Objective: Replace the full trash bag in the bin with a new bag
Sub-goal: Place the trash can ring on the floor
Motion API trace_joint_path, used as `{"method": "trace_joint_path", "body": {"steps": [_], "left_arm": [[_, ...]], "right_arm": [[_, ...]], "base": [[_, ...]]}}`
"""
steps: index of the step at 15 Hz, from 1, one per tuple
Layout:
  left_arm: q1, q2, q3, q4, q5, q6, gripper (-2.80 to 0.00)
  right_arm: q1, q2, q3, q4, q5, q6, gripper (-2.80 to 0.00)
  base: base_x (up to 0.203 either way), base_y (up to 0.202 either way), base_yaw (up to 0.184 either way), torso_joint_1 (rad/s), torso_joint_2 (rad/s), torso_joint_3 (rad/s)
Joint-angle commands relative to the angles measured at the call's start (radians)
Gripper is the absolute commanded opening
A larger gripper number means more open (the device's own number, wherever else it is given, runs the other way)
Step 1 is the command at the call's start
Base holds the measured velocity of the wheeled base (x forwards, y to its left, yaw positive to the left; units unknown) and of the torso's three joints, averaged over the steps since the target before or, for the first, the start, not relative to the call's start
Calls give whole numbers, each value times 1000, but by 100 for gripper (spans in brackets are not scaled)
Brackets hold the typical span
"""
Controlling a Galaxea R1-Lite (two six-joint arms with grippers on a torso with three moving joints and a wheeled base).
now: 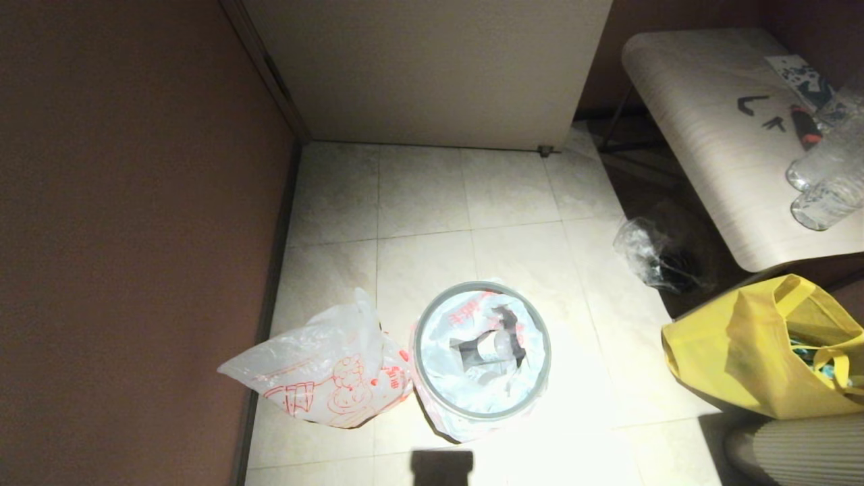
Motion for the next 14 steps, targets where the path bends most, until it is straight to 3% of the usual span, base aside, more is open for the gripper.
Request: {"method": "trace_joint_path", "body": {"steps": [1,14], "left_arm": [[1,0,3,0,0,0,-280],[0,0,3,-1,0,0,-280]], "right_arm": [[0,1,0,0,1,0,-280],[1,1,0,0,1,0,-280]], "base": [[0,0,0,0,0,0],[0,0,0,0,0,0]]}}
